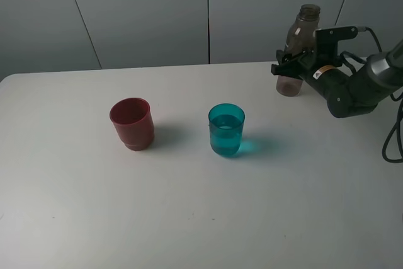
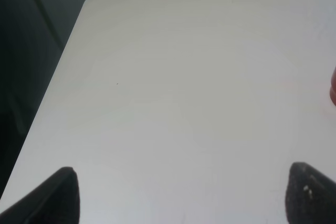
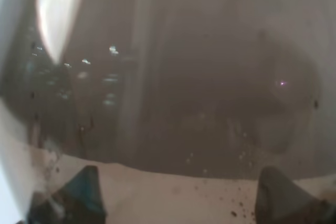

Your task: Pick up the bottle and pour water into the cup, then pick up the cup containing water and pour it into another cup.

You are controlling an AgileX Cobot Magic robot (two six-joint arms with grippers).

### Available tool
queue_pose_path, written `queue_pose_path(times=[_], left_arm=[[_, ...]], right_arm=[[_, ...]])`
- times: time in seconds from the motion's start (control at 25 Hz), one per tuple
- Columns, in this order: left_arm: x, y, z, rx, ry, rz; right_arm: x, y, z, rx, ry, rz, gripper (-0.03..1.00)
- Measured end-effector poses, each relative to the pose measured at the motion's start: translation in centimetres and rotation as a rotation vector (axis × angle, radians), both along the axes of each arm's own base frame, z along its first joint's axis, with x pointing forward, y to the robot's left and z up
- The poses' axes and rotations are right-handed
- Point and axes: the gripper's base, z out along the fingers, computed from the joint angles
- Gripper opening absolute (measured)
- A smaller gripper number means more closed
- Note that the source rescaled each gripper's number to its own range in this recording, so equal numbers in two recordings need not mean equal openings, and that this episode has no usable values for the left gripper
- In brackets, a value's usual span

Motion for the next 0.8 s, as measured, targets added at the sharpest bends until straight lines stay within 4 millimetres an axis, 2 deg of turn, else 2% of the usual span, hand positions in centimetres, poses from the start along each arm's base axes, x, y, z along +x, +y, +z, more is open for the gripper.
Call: queue_pose_path(times=[0.12, 0.16, 0.32, 0.4, 0.44, 0.52, 0.8], left_arm=[[0.0, 0.0, 0.0, 0.0, 0.0, 0.0], [0.0, 0.0, 0.0, 0.0, 0.0, 0.0], [0.0, 0.0, 0.0, 0.0, 0.0, 0.0], [0.0, 0.0, 0.0, 0.0, 0.0, 0.0], [0.0, 0.0, 0.0, 0.0, 0.0, 0.0], [0.0, 0.0, 0.0, 0.0, 0.0, 0.0], [0.0, 0.0, 0.0, 0.0, 0.0, 0.0]], right_arm=[[0.0, 0.0, 0.0, -0.001, 0.0, 0.004, 0.0], [0.0, 0.0, 0.0, -0.001, 0.0, 0.004, 0.05], [0.0, 0.0, 0.0, 0.019, -0.001, 0.0, 0.66], [-0.3, 0.0, -0.1, 0.022, -0.004, 0.0, 0.87], [-0.5, 0.0, -0.2, 0.024, -0.007, 0.001, 0.93], [-1.0, -0.1, -0.3, 0.026, -0.001, 0.001, 0.98], [-4.1, -0.4, 0.5, -0.034, 0.038, 0.008, 0.99]])
